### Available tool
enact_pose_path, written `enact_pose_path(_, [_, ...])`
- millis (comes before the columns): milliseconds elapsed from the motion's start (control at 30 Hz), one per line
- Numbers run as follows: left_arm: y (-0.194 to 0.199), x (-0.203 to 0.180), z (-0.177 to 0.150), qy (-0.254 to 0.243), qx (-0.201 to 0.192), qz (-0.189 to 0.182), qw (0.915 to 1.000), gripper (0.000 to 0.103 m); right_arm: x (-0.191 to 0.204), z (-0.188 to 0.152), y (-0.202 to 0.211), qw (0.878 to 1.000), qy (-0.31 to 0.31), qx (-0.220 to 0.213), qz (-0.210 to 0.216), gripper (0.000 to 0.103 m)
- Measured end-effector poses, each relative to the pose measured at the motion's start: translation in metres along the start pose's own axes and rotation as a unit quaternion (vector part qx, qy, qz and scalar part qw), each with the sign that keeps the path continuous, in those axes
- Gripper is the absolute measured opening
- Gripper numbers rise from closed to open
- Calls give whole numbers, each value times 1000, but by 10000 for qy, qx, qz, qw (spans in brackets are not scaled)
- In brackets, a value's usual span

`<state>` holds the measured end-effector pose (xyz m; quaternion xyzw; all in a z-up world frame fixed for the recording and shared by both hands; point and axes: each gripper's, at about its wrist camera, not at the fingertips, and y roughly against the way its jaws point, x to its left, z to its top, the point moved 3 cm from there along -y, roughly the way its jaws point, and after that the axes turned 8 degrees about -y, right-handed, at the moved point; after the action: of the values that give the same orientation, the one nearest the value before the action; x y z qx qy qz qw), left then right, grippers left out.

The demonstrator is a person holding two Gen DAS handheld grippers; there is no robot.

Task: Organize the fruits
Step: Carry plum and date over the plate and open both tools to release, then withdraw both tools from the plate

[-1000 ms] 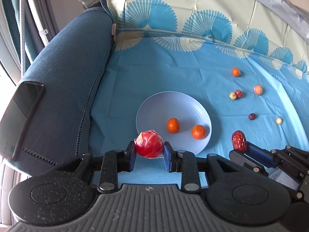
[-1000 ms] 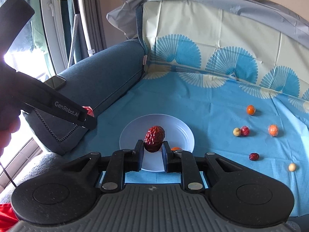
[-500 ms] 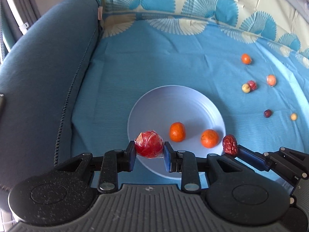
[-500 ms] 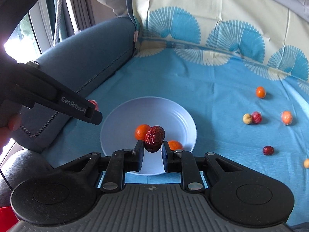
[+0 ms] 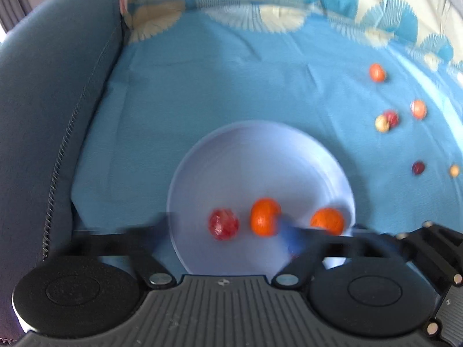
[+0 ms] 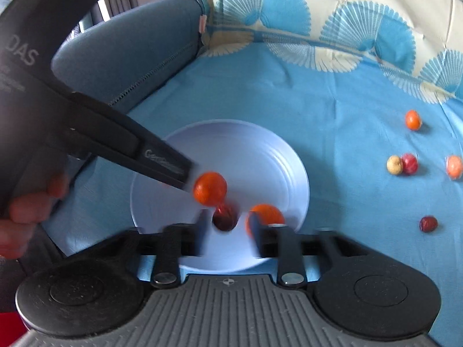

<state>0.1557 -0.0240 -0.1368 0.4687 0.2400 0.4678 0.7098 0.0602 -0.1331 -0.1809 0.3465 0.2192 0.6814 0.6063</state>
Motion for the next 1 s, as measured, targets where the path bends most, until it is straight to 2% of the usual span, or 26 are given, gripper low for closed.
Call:
enact_pose_path(33, [8,2,0,51,-183,50,9998,103,1,1,4,10000,3,-63,-28,71])
enact_pose_path(67, [16,3,-1,39,-292,52,9996,103,2,3,10,9999,24,-127,-37,74])
enact_pose_path(133, [29,4,-6,-74,-252,124,9996,103,5,3,23,9998,103,-195,22,80])
enact_pose_path(233, [52,8,-22,-77,-278,433,9986,103,8,-3,48,9996,93,-245,58,89])
enact_pose_path(400, [87,12,-60,96,-66,620,9980,103,18,-23,90,9998,48,-206,66,94])
enact_pose_path(533, [116,11,-89,212,-95,644,9977,103,24,-36,118,9995,38,-311,11,96])
enact_pose_path(700, [148,2,-109,226,-326,668,9970,103,30,-45,147,9979,98,-624,-173,96])
enact_pose_path(1000, [193,-14,-124,210,-802,718,9940,103,39,-57,191,9928,288,-1121,-302,98])
